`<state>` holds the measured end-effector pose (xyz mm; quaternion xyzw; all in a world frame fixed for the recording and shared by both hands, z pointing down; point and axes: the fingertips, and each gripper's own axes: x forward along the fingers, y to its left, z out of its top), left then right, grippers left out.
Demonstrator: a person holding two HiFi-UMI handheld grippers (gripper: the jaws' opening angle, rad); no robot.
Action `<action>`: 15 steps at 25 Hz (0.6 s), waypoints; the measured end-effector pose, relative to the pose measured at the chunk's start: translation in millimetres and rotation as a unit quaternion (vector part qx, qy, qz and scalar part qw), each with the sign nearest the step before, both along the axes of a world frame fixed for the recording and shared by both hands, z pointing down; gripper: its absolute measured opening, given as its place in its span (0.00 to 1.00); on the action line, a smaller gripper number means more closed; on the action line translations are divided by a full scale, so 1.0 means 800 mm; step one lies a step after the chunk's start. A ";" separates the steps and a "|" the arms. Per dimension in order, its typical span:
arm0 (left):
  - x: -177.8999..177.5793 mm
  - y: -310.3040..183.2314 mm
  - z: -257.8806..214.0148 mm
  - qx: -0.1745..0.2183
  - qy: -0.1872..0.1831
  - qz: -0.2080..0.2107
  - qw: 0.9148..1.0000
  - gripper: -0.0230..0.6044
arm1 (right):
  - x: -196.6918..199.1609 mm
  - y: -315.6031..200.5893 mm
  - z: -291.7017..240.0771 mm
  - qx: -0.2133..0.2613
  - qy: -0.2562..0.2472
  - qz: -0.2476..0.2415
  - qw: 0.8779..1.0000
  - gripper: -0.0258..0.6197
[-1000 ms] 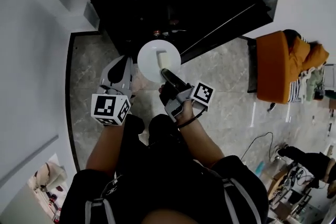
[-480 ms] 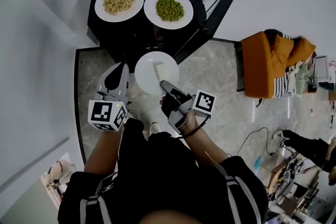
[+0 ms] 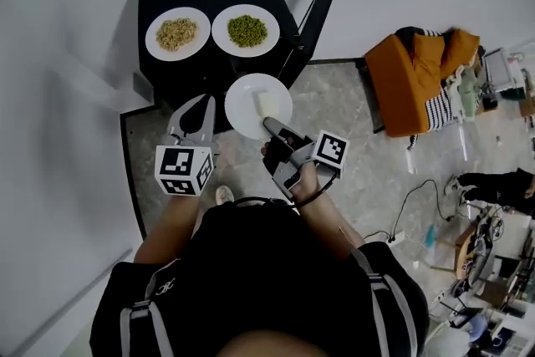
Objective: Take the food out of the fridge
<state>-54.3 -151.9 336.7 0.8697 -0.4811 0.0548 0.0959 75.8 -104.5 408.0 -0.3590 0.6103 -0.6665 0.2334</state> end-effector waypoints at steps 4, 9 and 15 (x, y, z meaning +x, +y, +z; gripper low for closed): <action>0.000 -0.013 -0.004 0.007 -0.012 0.022 1.000 0.04 | 0.006 -0.009 0.002 -0.001 -0.014 0.045 0.999 0.06; 0.010 -0.014 -0.003 0.001 -0.010 0.032 0.999 0.04 | 0.016 -0.020 -0.001 0.008 -0.011 0.064 0.998 0.06; 0.025 -0.013 -0.004 -0.003 -0.009 0.032 0.999 0.04 | 0.028 -0.028 -0.006 0.004 -0.010 0.071 0.997 0.06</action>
